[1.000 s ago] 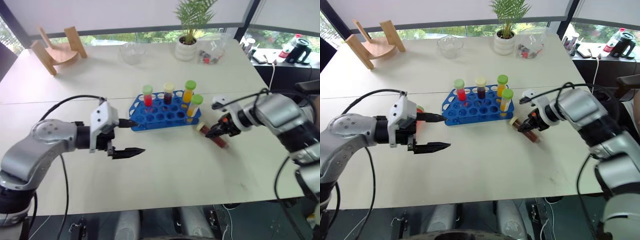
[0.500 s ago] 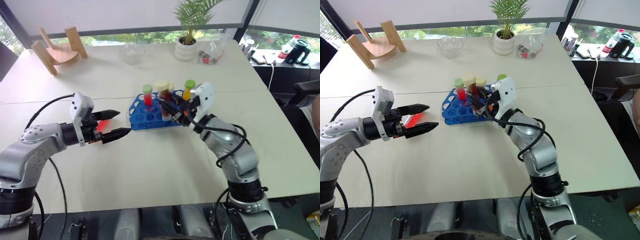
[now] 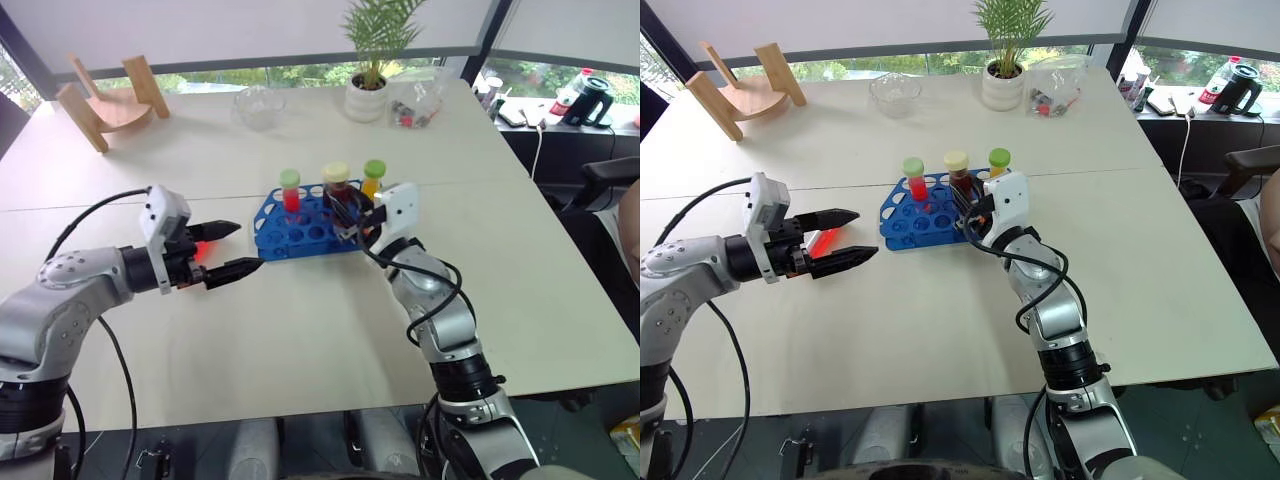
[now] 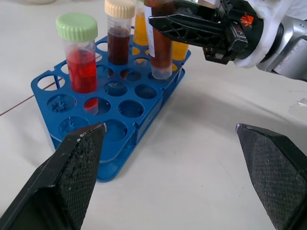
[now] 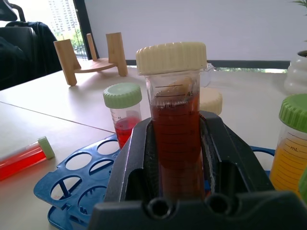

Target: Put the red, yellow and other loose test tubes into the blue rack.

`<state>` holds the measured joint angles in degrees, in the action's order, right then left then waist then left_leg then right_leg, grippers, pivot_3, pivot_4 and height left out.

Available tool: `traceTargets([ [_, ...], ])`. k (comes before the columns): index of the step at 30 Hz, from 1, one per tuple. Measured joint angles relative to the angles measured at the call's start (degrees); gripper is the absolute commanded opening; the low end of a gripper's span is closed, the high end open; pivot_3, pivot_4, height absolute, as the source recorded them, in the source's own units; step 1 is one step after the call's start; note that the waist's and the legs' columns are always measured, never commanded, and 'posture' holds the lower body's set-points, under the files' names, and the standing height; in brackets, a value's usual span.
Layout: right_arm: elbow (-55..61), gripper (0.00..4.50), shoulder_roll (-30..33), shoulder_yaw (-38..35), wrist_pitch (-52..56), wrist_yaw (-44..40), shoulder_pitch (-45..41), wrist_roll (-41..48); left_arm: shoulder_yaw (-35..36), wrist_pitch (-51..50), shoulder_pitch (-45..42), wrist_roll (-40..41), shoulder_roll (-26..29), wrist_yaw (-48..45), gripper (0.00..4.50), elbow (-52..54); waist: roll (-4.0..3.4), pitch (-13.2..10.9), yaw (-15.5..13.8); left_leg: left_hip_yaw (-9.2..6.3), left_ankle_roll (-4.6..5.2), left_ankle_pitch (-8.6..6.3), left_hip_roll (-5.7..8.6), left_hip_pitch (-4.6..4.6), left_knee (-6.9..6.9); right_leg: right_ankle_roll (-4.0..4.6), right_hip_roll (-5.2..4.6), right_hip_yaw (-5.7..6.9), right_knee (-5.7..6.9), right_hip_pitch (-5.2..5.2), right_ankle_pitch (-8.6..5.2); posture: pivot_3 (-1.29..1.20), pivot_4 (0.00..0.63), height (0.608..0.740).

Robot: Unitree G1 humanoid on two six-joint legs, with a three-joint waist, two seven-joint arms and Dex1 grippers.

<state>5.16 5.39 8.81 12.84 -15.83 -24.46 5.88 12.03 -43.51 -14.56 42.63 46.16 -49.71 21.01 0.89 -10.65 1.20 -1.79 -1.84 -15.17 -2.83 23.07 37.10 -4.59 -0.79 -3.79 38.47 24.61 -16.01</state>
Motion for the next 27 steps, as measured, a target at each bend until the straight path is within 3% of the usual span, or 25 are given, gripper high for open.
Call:
traceTargets([
  [10,-4.37,0.78,-0.65,1.74,-5.74,0.24,0.53,-3.08,-0.21,0.05,-0.08,-0.93,-0.01,-0.06,4.5,-0.07,0.0,0.0,0.0,0.0,0.0,0.0,0.0,-0.02,0.0,0.0,0.01,0.0,0.01,0.0,0.0,0.0,0.15,0.74],
  [12,-4.27,1.78,-0.66,1.88,-6.19,0.33,1.56,-3.48,-0.25,0.06,-0.08,-0.98,-0.02,-0.11,4.5,-0.12,0.0,0.0,0.0,0.01,0.0,0.0,0.0,-0.01,-0.01,0.01,0.0,0.0,0.0,0.0,0.0,0.0,0.15,0.74],
  [13,-4.04,2.01,-0.65,1.88,-6.4,0.42,2.09,-3.61,-0.26,0.07,-0.08,-1.05,-0.01,-0.17,4.5,-0.16,0.0,0.0,0.0,0.01,0.0,0.0,0.0,-0.01,-0.01,0.01,0.0,0.0,0.0,0.0,0.0,0.0,0.15,0.74],
  [18,-1.1,4.44,-0.35,2.34,-4.26,0.09,5.81,-3.61,-0.28,0.19,-0.09,-1.77,-0.01,-0.77,4.5,-0.87,0.0,0.0,-0.04,0.01,0.0,0.0,0.0,0.0,0.0,0.0,0.0,0.0,0.0,0.0,0.0,0.0,0.15,0.74],
  [23,8.68,4.44,3.44,3.01,1.6,-3.35,6.9,-2.81,-0.38,0.34,-1.33,-3.31,1.05,-1.22,4.5,-3.07,0.0,0.0,-0.12,-0.02,0.0,0.0,0.0,0.0,0.0,0.0,0.02,0.01,-0.01,0.0,0.0,0.0,0.15,0.74],
  [25,15.8,4.44,8.44,2.6,7.75,-7.78,7.29,0.87,-0.87,-1.08,-3.87,-4.89,3.3,0.07,4.5,-4.94,0.0,-0.01,-0.38,-0.06,0.01,0.0,0.01,0.04,0.03,0.0,0.01,0.04,-0.03,-0.01,0.0,0.0,0.15,0.74],
  [27,23.48,4.44,15.35,0.55,14.15,-13.74,7.89,6.91,-2.73,-6.23,-7.37,-7.05,9.0,1.28,4.5,-7.84,0.01,-0.02,-0.37,-0.08,0.05,-0.03,0.02,0.01,0.03,0.0,0.02,0.06,-0.08,-0.05,0.0,0.0,0.15,0.74],
])
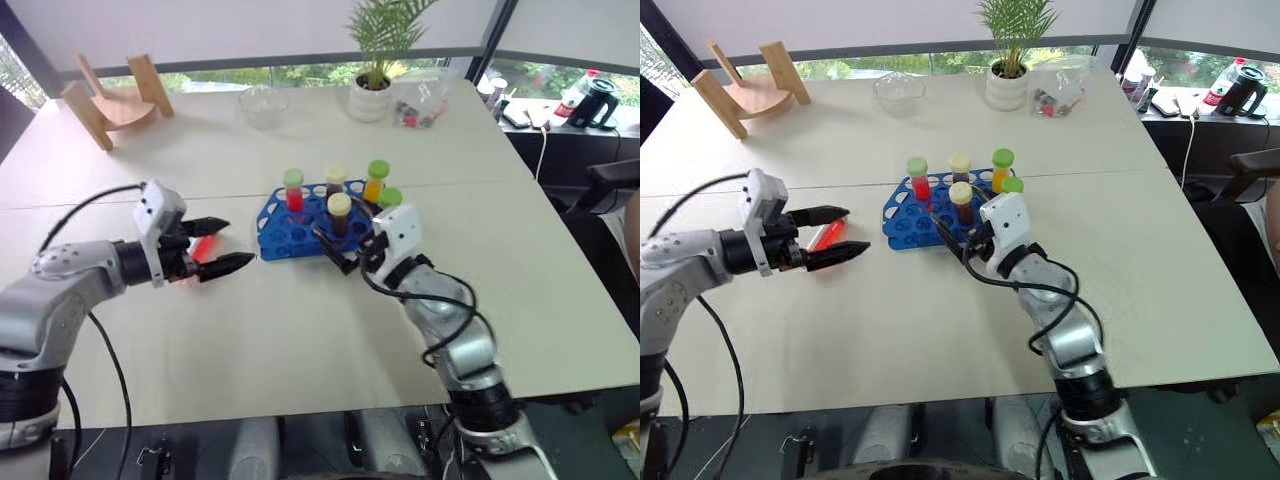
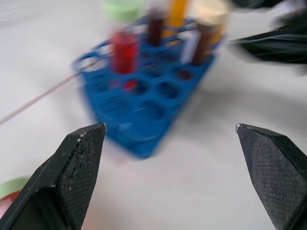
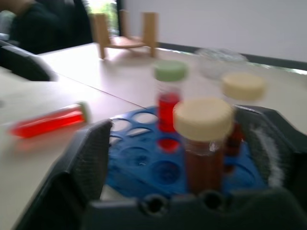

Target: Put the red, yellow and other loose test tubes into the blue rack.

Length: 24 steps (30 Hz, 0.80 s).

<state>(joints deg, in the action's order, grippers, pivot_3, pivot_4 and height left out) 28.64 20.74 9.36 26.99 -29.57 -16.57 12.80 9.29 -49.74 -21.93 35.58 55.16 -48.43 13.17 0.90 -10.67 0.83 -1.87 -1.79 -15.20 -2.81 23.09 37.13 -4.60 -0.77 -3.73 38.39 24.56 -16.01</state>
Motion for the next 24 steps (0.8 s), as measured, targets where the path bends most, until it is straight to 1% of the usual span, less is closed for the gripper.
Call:
traceTargets([
  [2,4.92,4.44,5.46,-3.01,5.76,-5.22,0.75,6.86,-3.24,-5.78,-4.96,-1.3,5.07,-0.5,4.5,-3.5,0.01,-0.01,0.05,-0.03,0.04,-0.02,0.0,-0.01,-0.01,0.0,0.03,0.02,-0.02,-0.03,-0.01,0.0,0.15,0.74],
  [3,6.32,4.44,7.59,-4.09,8.0,-7.5,0.96,9.87,-4.78,-7.59,-7.51,-1.83,6.71,-1.44,4.5,-5.2,0.01,-0.01,0.1,-0.02,0.07,-0.04,-0.01,-0.04,-0.01,0.0,0.05,0.02,-0.04,-0.05,-0.01,0.0,0.15,0.74],
  [4,7.24,4.44,10.37,-5.37,10.54,-10.43,1.47,13.58,-8.3,-9.78,-11.86,-2.75,8.04,-2.96,4.5,-7.33,0.03,-0.03,-0.12,-0.04,0.08,-0.04,-0.01,-0.03,0.01,0.01,0.07,0.05,-0.03,-0.07,-0.01,0.0,0.15,0.74],
  [5,7.84,4.44,14.9,-6.14,13.69,-14.62,2.07,18.09,-13.09,-12.38,-17.77,-4.37,9.22,-4.69,4.5,-10.03,0.06,-0.06,-0.37,-0.11,0.08,-0.04,0.02,0.02,0.02,0.0,0.08,0.09,-0.07,-0.1,-0.01,0.0,0.15,0.74],
  [6,8.14,4.44,17.78,-6.71,15.92,-17.6,2.44,21.01,-15.63,-13.88,-21.76,-6.04,9.82,-5.7,4.5,-12.02,0.07,-0.05,-0.27,-0.09,0.1,-0.05,0.03,0.0,0.04,0.0,0.09,0.06,-0.13,-0.13,-0.01,0.0,0.15,0.74],
  [7,8.29,4.44,20.21,-7.32,17.92,-20.45,2.54,23.94,-19.7,-15.02,-26.69,-8.37,9.86,-7.22,4.5,-15.26,0.06,-0.06,-0.18,-0.08,0.12,-0.06,0.04,0.0,0.06,0.0,0.08,0.05,-0.12,-0.17,-0.01,0.0,0.15,0.74],
  [9,8.39,4.44,23.55,-7.25,20.29,-24.96,0.48,27.78,-27.32,-15.35,-34.92,-13.36,8.64,-11.1,4.5,-22.64,0.05,-0.05,0.16,-0.05,0.18,-0.09,0.05,-0.06,0.06,0.0,0.12,0.0,-0.15,-0.17,-0.01,0.0,0.15,0.74],
  [10,8.35,4.44,24.3,-7.04,20.55,-26.24,-0.72,28.53,-30.92,-15.3,-38.33,-15.54,6.73,-12.84,4.5,-26.9,0.03,-0.04,0.24,-0.06,0.22,-0.11,0.05,-0.08,0.05,0.0,0.14,-0.01,-0.14,-0.2,-0.02,0.0,0.15,0.74],
  [11,8.35,4.44,24.6,-6.56,20.6,-27.02,-1.98,28.88,-33.07,-15.11,-39.99,-17.14,5.26,-13.96,4.5,-29.51,0.03,-0.05,0.37,-0.07,0.24,-0.11,0.03,-0.09,0.02,0.01,0.16,-0.01,-0.14,-0.17,-0.02,0.0,0.15,0.74],
  [13,8.33,4.44,25.05,-5.75,20.73,-27.8,-3.06,29.21,-39.92,-14.51,-43.52,-21.55,1.9,-17.73,4.5,-37.53,0.03,-0.05,0.43,-0.1,0.37,-0.19,0.02,-0.02,0.03,0.05,0.2,-0.01,-0.13,-0.09,-0.05,0.0,0.15,0.74],
  [16,8.35,4.44,25.19,-5.2,21.48,-27.65,-3.26,29.96,-45.62,-14.25,-46.4,-26.74,-1.4,-21.02,4.5,-47.16,0.04,-0.05,0.46,-0.11,0.47,-0.24,0.01,0.26,0.08,0.07,0.19,0.01,-0.13,0.14,-0.09,0.0,0.15,0.74],
  [19,8.76,4.44,24.72,-5.35,22.9,-26.04,-4.11,31.87,-48.75,-12.84,-48.86,-31.23,-4.52,-24.31,4.5,-55.1,0.06,-0.06,0.2,-0.09,0.46,-0.24,0.01,0.32,0.1,0.07,0.14,0.02,-0.17,0.19,-0.09,0.0,0.15,0.74],
  [24,9.41,4.44,22.18,-5.39,22.9,-22.28,-4.54,32.93,-49.35,-8.85,-49.46,-35.25,-10.54,-27.92,4.5,-62.87,0.07,-0.07,-0.11,-0.09,0.48,-0.24,0.02,0.33,0.21,0.06,0.11,0.03,-0.15,0.13,-0.08,0.0,0.15,0.74],
])
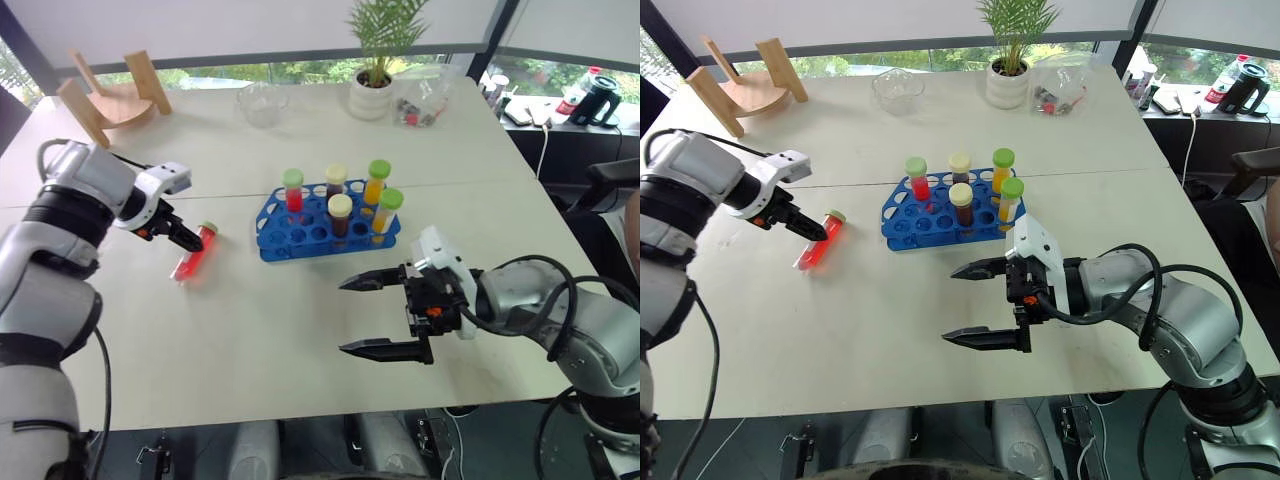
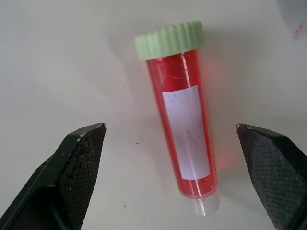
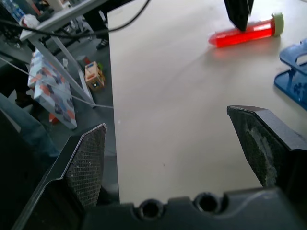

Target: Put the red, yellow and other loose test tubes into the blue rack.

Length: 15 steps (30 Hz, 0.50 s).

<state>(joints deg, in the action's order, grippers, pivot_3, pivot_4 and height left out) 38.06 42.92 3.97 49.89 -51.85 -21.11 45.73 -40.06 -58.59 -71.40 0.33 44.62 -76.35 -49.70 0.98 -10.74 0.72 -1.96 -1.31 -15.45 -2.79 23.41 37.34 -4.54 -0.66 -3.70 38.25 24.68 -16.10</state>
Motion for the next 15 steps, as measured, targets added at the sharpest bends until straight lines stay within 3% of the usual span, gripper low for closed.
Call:
traceTargets([
  [3,-0.03,4.44,-1.06,0.03,-0.25,1.88,-0.04,-0.13,0.5,1.97,-0.57,-2.22,-3.22,0.57,4.5,-3.44,-0.01,0.01,0.0,0.0,0.01,0.0,0.0,-0.03,0.04,-0.01,-0.01,0.0,0.01,-0.06,0.01,0.0,0.15,0.74],
  [6,-0.01,4.5,-1.32,-0.03,-0.25,3.47,0.15,-0.1,1.48,3.88,-1.37,-4.48,-5.41,1.44,3.66,-7.07,-0.05,0.03,-0.02,-0.02,0.02,-0.01,0.01,-0.11,0.05,-0.01,0.0,0.0,0.08,-0.12,0.01,0.0,0.15,0.74],
  [10,0.03,4.5,-1.3,-0.27,-0.24,4.86,1.09,0.11,3.11,6.64,-1.85,-7.58,-7.11,2.88,1.65,-10.34,-0.07,0.05,-0.04,-0.01,0.02,-0.01,0.03,-0.12,0.1,-0.01,-0.01,0.0,0.11,-0.16,0.01,0.0,0.15,0.74],
  [12,0.03,4.5,-1.21,-0.46,-0.28,4.91,1.28,0.13,3.72,8.3,-1.7,-8.5,-7.37,2.11,0.88,-10.55,-0.07,0.05,-0.11,-0.02,0.02,-0.01,0.03,-0.12,0.1,-0.01,-0.02,0.0,0.11,-0.16,0.01,0.0,0.15,0.74],
  [15,0.03,4.5,-0.63,-1.59,-0.8,4.88,2.57,0.06,6.65,8.86,-1.33,-8.74,-7.61,2.47,0.85,-10.9,-0.07,0.05,-0.26,-0.04,0.02,-0.01,0.03,-0.12,0.11,-0.01,-0.03,0.02,0.11,-0.16,0.01,0.0,0.15,0.74],
])
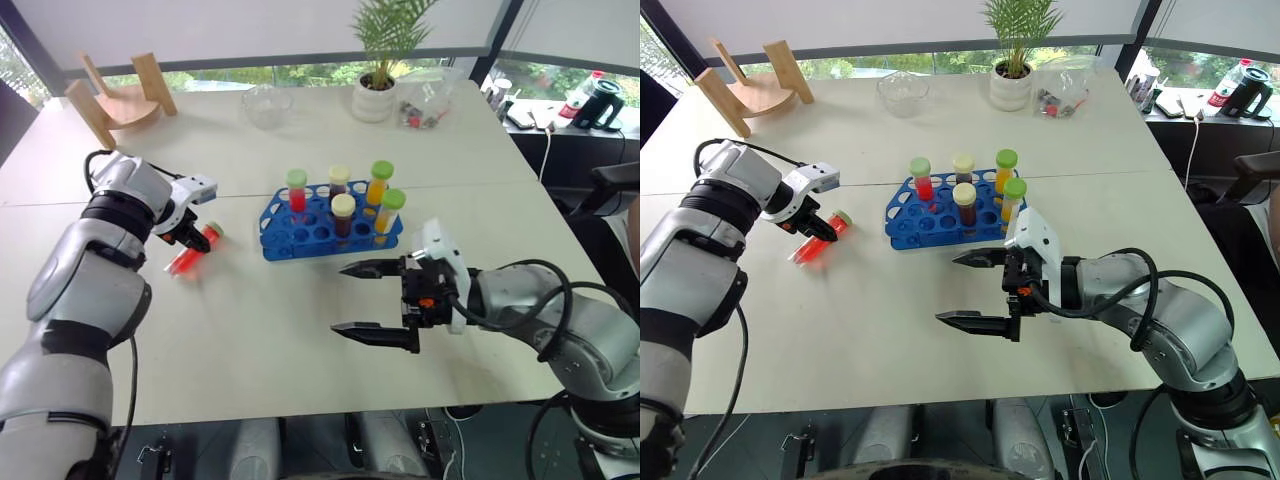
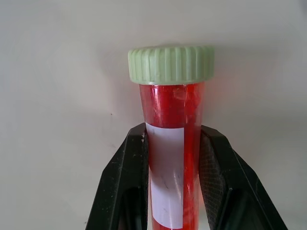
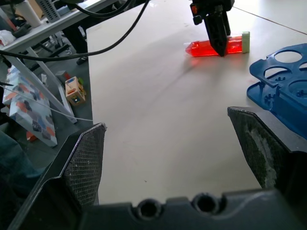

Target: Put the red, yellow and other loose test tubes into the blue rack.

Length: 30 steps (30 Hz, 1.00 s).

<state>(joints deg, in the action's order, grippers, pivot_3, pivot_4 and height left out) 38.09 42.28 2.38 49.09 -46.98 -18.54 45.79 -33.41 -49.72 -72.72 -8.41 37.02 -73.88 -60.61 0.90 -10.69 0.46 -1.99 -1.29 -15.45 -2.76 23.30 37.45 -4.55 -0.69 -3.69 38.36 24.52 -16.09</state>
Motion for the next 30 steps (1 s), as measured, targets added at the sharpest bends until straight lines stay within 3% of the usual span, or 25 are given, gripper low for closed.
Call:
traceTargets([
  [4,-0.2,4.5,1.23,-4.74,-1.88,0.63,3.09,-0.11,15.67,11.82,5.23,7.97,3.34,3.64,0.85,4.51,0.08,-0.05,0.09,-0.05,-0.02,0.01,-0.05,0.06,0.1,-0.01,-0.04,0.06,0.06,0.01,0.0,0.0,0.15,0.74],
  [7,-0.39,4.5,1.2,-11.05,-2.18,2.33,4.71,1.96,32.78,11.15,12.65,22.87,7.84,-3.7,0.85,18.68,0.13,-0.08,0.52,-0.01,-0.27,0.15,-0.1,0.09,0.1,0.0,-0.04,0.07,0.06,0.05,0.0,0.0,0.15,0.74],
  [9,-0.69,4.5,1.23,-12.95,-2.0,3.06,4.8,3.13,43.43,5.54,15.75,31.52,6.85,-1.11,0.85,29.31,0.09,-0.06,0.43,-0.02,-0.28,0.15,-0.11,0.06,0.1,0.0,-0.04,0.07,0.06,0.04,0.0,0.0,0.15,0.74],
  [11,-1.44,4.5,1.27,-12.95,-1.74,3.37,4.56,3.85,49.46,4.77,20.44,35.94,2.64,5.24,0.85,41.7,-0.11,0.08,0.03,-0.04,-0.07,0.03,-0.04,-0.05,0.12,-0.02,-0.15,0.07,0.09,-0.15,0.0,0.0,0.15,0.74],
  [15,-4.33,4.5,1.72,-11.18,-1.48,2.69,1.56,3.82,49.77,8.93,30.43,37.72,-10.06,16.22,0.85,54.56,-0.1,0.06,-0.1,-0.01,-0.07,0.03,0.02,-0.03,0.6,-0.29,-0.16,0.0,0.19,-0.29,0.2,0.0,0.15,0.74],
  [18,-5.92,4.5,2.03,-9.67,-1.47,1.87,-0.25,3.64,47.61,13.12,34.46,37.51,-15.54,21.31,0.85,57.55,-0.04,0.03,0.19,0.01,-0.12,0.06,0.02,-0.03,0.67,-0.35,-0.08,-0.09,0.15,-0.3,0.32,0.0,0.15,0.74],
  [23,-7.12,4.5,3.11,-8.98,-1.01,1.43,-0.47,2.76,42.88,23.22,38.99,33.89,-18.93,23.21,0.85,57.19,-0.11,0.07,0.18,0.01,-0.08,0.04,-0.01,-0.06,0.54,-0.32,0.0,-0.11,0.07,-0.29,0.3,0.0,0.15,0.74],
  [30,-7.47,4.5,3.83,-8.95,-0.7,1.03,-1.27,2.71,40.02,29.13,40.54,32.61,-20.16,23.09,0.85,52.33,-0.09,0.06,0.08,0.01,-0.08,0.04,-0.01,-0.01,0.56,-0.33,-0.01,-0.1,0.05,-0.25,0.31,0.0,0.15,0.74],
])
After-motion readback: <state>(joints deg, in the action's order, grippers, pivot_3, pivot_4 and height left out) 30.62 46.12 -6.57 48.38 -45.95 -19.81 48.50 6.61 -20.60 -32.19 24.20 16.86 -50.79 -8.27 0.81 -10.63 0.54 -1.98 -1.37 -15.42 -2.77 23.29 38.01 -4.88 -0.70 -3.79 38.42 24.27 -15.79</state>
